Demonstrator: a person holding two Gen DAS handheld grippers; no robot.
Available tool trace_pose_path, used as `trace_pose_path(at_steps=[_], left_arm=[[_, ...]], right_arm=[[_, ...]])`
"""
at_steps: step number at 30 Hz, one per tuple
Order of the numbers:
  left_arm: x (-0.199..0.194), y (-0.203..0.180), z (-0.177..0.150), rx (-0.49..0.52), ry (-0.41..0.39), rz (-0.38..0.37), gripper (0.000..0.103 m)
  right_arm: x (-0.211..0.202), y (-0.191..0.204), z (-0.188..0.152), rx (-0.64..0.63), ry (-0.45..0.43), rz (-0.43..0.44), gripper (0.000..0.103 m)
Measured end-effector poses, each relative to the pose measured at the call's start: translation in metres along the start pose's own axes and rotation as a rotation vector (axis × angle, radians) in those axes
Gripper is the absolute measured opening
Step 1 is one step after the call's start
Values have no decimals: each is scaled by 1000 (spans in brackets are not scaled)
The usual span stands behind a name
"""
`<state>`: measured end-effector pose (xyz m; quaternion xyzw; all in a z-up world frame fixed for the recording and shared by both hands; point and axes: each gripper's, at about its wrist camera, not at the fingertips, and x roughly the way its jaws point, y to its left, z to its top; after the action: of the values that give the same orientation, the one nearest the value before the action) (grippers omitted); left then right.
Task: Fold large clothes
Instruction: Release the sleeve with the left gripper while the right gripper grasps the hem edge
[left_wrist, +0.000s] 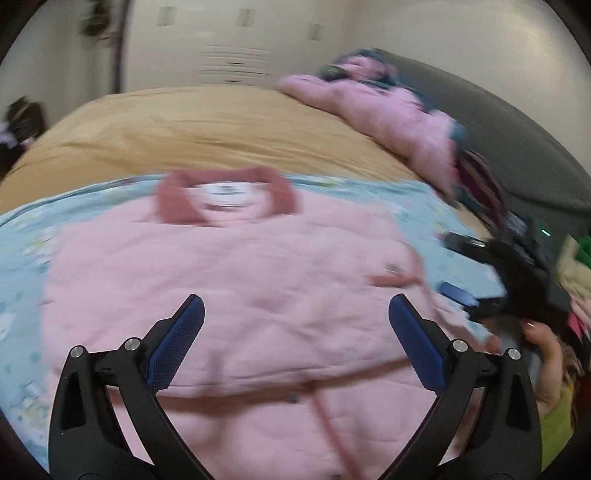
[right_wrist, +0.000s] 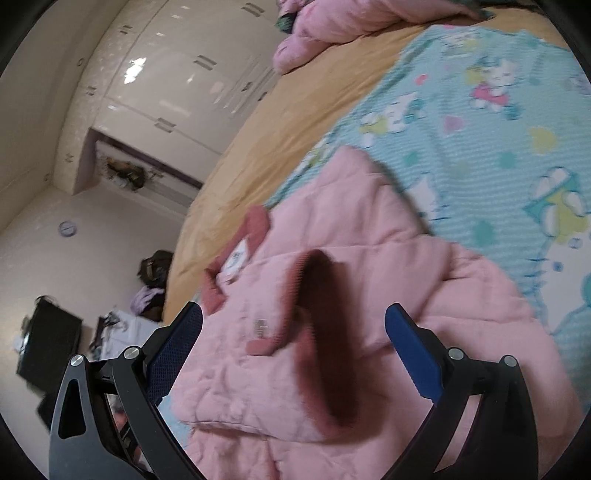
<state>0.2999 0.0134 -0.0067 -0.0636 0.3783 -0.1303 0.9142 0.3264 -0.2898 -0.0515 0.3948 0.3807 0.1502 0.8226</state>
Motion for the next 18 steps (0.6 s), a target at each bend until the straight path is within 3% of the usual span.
trace_pose_path(at_steps=[2, 4, 9, 10, 11, 12, 18], left_arm=[[-3, 25, 2, -45, -3, 58, 94], [-8, 42, 4, -75, -5, 104, 94], [-18, 87, 4, -178, -25, 169, 94], [-20, 96, 4, -204, -27, 174, 94], [-21, 102, 3, -227, -30, 175, 94], [-23, 107, 1, -241, -33, 174, 94], [-27, 127, -2, -337, -55, 161, 94]], right_arm=[[9, 6, 0, -30, 20, -12, 95], [20, 8, -1, -50, 45, -25, 84], [42, 10, -4, -60, 90, -11, 42], [42, 12, -4, -86, 80, -30, 38], [41, 17, -5, -126, 64, -34, 22], [39, 22, -5, -165, 44, -33, 14], [10, 87, 1, -474, -101, -27, 12]])
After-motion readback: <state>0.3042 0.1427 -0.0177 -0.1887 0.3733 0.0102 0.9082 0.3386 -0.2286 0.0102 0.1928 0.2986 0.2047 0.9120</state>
